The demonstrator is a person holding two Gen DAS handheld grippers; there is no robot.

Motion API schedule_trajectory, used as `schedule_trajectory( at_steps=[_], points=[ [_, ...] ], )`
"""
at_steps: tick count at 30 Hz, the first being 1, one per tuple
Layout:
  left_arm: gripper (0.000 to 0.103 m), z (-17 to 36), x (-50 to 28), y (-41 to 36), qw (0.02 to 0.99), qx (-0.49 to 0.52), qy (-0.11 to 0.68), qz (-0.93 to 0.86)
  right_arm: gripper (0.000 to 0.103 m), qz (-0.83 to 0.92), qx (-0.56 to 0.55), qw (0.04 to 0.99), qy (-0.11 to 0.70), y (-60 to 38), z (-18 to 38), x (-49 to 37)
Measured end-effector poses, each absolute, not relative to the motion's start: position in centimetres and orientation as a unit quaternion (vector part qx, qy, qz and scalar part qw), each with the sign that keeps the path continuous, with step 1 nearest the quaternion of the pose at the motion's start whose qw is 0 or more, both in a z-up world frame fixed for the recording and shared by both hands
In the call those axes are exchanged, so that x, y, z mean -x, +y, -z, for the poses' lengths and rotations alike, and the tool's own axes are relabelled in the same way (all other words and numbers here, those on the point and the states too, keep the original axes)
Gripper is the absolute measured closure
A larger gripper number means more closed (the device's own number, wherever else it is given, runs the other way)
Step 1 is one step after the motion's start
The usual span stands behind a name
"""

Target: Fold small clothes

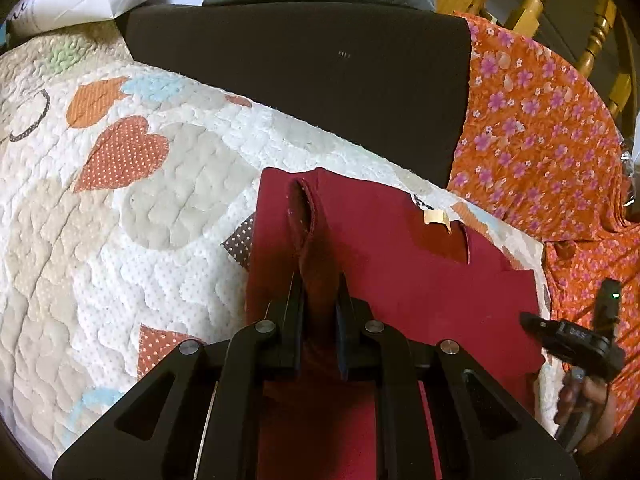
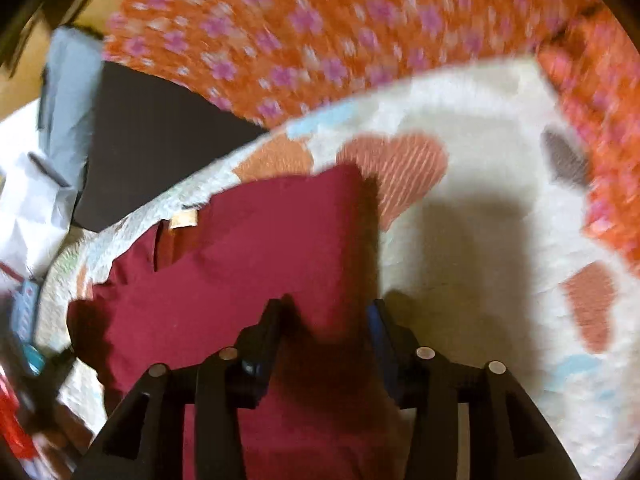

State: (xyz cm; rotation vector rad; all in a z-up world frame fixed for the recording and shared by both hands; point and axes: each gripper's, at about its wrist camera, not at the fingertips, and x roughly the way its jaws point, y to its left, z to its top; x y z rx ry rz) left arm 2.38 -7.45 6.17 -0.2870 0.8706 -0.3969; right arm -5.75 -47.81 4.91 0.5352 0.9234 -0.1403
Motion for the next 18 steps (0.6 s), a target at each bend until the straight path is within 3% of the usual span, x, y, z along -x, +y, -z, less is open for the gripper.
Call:
schedule_trajectory(
  at_steps=[1,2,4,9,10,14,18],
  points=[
    [0.092,-6.4,-2.3,-7.5,0.878,0.138,0.416,0.191,0.061,0.053,-0.282,0.852,0.438,-48.3,-4.2,5.4],
    [0.092,-6.7,-2.2,-7.6,0.878,0.138,0.414,0.194,0.07,0.049,-0.287,0.856,0.426,-48.6,-4.3,5.4],
    [0.092,-7.2,-1.9,-7.9,0.878,0.139,0.408,0.206,0.079,0.053,-0.252,0.873,0.414,-48.6,-5.1,5.6],
    [0.092,-5.7,-1.9,-9.6,0.872,0.113,0.43,0.203,0.085,0.107,-0.158,0.897,0.398,-47.6,-7.0,6.4],
    [0.092,-4.9,-1.9,-9.8,0.87,0.107,0.44,0.195,0.103,0.136,-0.158,0.896,0.393,-48.2,-6.9,6.6],
    [0.091,-4.3,-2.0,-9.0,0.869,0.112,0.442,0.192,0.103,0.132,-0.232,0.873,0.407,-51.7,-5.0,6.9],
    [0.086,-5.1,-1.9,-7.8,0.87,0.119,0.441,0.187,0.101,0.119,-0.202,0.89,0.39,-50.7,-7.5,9.3]
  ],
)
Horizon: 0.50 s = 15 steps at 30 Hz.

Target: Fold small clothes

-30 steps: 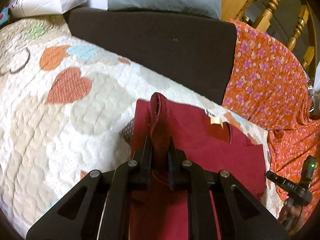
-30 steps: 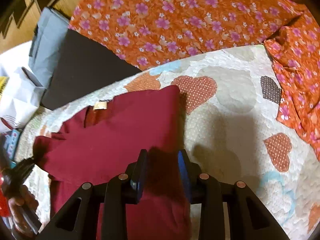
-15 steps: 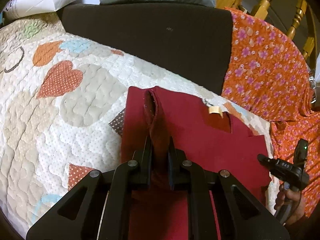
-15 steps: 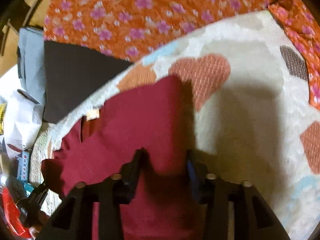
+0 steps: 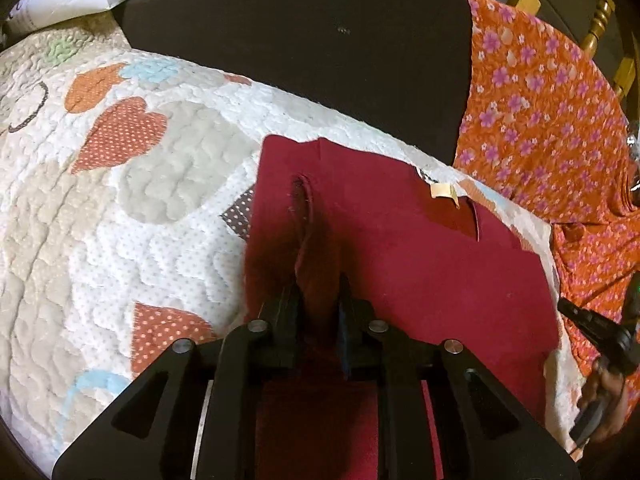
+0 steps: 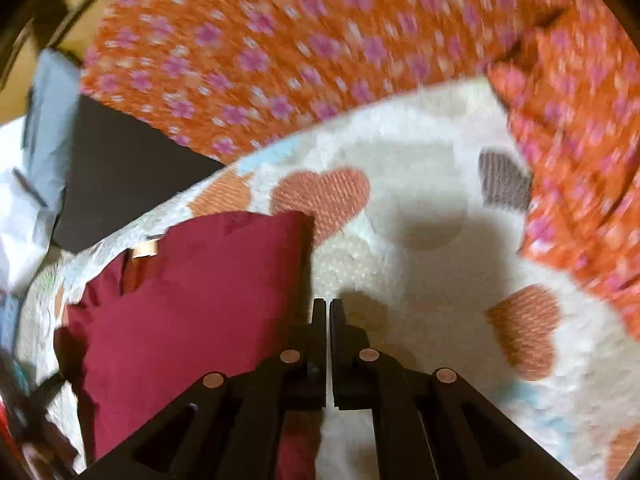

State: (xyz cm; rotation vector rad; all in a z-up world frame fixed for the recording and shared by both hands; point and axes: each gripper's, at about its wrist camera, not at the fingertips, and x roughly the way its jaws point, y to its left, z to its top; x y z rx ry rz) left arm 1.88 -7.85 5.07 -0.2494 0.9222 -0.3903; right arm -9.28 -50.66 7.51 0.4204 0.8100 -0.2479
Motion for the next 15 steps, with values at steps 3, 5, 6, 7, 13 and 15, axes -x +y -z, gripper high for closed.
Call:
schedule_trajectory(
  at_steps=[3,5,6,7,13,15],
  points=[
    [0.084,-5.8,-1.3,-7.5,0.879,0.116,0.426,0.177,0.097,0.075,-0.208,0.895,0.388,-48.7,-9.1,10.4],
    [0.084,-5.8,-1.0,-7.7,0.882,0.109,0.423,0.176,0.095,0.045,-0.187,0.898,0.395,-46.5,-9.7,10.5],
    [0.084,-5.7,-1.0,-7.9,0.882,0.104,0.424,0.175,0.095,0.033,-0.174,0.899,0.401,-45.5,-9.6,10.3],
    [0.084,-5.4,-1.0,-8.2,0.882,0.096,0.427,0.173,0.095,0.022,-0.15,0.899,0.41,-44.4,-9.4,10.0],
    [0.08,-4.2,-1.2,-8.3,0.876,0.086,0.442,0.17,0.081,0.137,-0.067,0.874,0.462,-45.0,-5.3,10.6],
    [0.079,-4.5,-1.1,-8.3,0.878,0.084,0.441,0.167,0.081,0.126,-0.098,0.875,0.457,-45.6,-5.9,11.2]
  ],
)
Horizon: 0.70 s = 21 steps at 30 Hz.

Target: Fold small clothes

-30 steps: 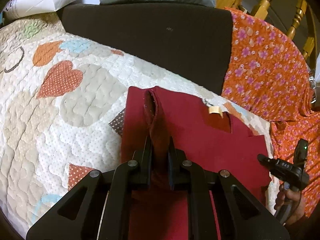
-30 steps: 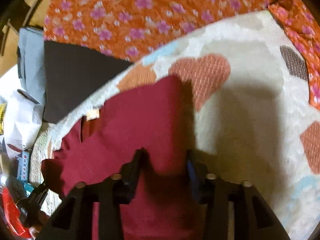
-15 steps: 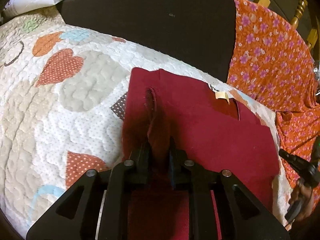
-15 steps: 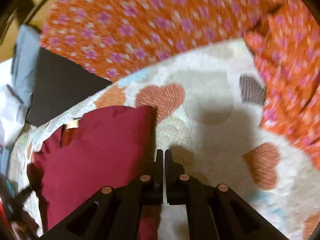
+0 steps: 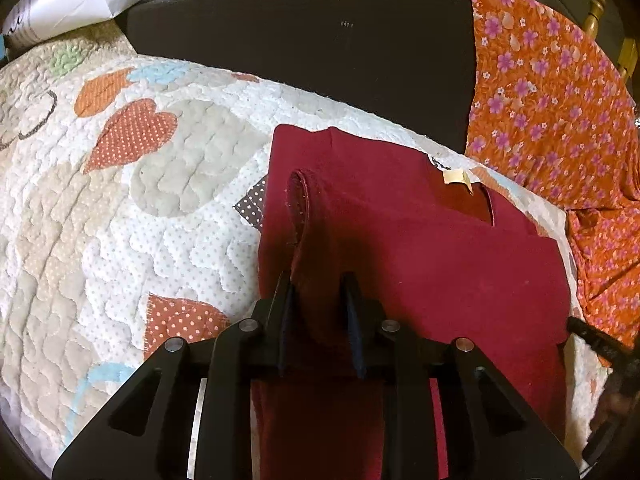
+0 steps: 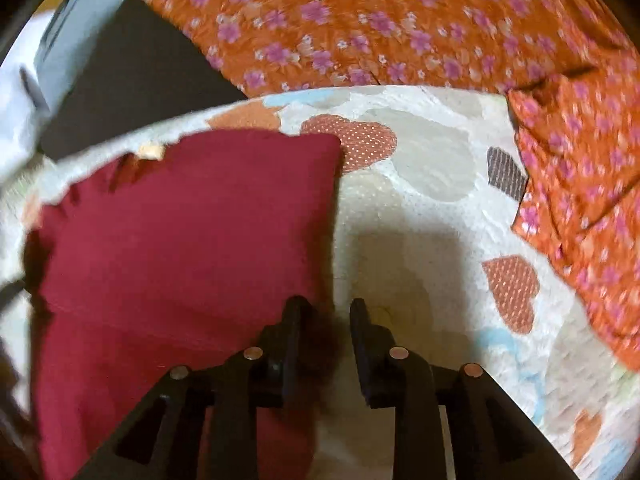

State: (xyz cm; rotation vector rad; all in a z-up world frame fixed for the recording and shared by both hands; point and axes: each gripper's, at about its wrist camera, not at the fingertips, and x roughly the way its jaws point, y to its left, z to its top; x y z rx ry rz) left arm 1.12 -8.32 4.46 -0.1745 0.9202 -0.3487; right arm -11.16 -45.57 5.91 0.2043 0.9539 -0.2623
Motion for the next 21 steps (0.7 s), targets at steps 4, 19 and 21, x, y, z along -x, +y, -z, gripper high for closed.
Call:
schedule_trajectory(
  at_steps=[4,19,21],
  points=[
    [0.074,-4.6,-0.8,-8.5,0.881,0.076,0.438,0.159,0.08,0.092,-0.112,0.896,0.419,-44.1,-7.7,11.8],
    [0.072,-6.4,2.2,-7.7,0.89,0.045,0.429,0.146,0.078,0.065,-0.083,0.883,0.458,-40.8,-6.4,12.9],
    [0.072,-6.7,3.1,-7.7,0.891,0.039,0.427,0.147,0.075,0.065,-0.098,0.883,0.454,-41.0,-6.3,13.7]
  ],
)
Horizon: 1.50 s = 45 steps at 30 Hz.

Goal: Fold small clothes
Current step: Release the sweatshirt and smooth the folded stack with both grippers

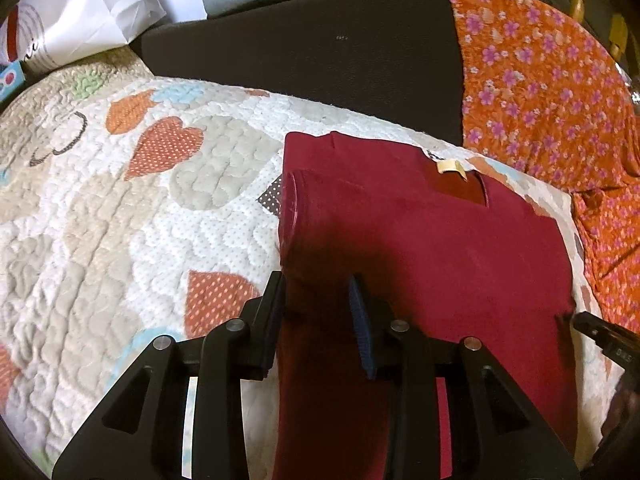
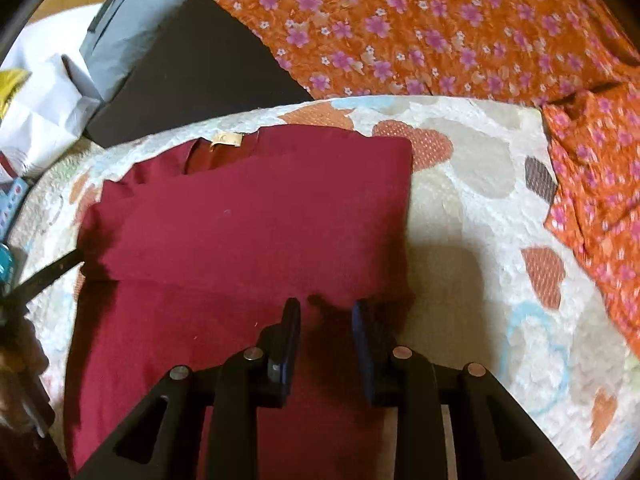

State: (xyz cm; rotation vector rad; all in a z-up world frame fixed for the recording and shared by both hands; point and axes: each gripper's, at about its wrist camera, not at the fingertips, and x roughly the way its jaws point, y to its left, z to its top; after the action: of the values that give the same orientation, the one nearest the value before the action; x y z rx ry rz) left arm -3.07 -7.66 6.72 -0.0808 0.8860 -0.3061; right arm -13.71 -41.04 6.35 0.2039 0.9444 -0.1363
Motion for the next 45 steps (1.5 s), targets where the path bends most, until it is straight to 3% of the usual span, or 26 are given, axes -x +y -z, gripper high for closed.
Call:
schedule_trajectory(
  at_steps=[4,9,12,13,26,37,39,40,45],
  points=[
    [0.072,-7.5,5.4,-7.3,0.892,0.025,0.426,0.151,0.069,0.088,-0.115,0.857,0.495,-42.2,-3.0,13.7],
    [0.072,-8.0,7.8,-6.5,0.891,0.021,0.427,0.155,0.069,0.086,-0.133,0.858,0.489,-41.9,-4.2,15.0],
    [0.055,-8.1,9.5,-5.9,0.887,0.034,0.43,0.164,0.067,0.076,-0.132,0.864,0.48,-40.9,-5.5,17.0],
    [0.054,-8.2,10.1,-5.7,0.886,0.038,0.43,0.168,0.066,0.072,-0.133,0.867,0.475,-40.6,-5.8,17.9],
    [0.052,-6.7,18.1,-3.7,0.853,0.043,0.477,0.206,0.061,0.063,-0.171,0.855,0.485,-39.4,-4.9,27.9],
    [0.052,-4.0,21.6,-3.2,0.843,0.025,0.502,0.193,0.06,0.06,-0.17,0.852,0.492,-39.8,-1.8,30.9],
    [0.051,-3.9,21.9,-3.3,0.844,0.023,0.5,0.193,0.073,0.041,-0.146,0.859,0.489,-39.0,-2.2,31.0],
    [0.051,-3.9,21.9,-3.2,0.843,0.025,0.502,0.193,0.089,0.029,-0.142,0.861,0.487,-38.6,-2.3,31.1],
    [0.051,-4.0,22.7,-2.8,0.832,0.04,0.513,0.207,0.094,0.05,-0.154,0.868,0.469,-39.8,-2.8,32.0]
  ],
)
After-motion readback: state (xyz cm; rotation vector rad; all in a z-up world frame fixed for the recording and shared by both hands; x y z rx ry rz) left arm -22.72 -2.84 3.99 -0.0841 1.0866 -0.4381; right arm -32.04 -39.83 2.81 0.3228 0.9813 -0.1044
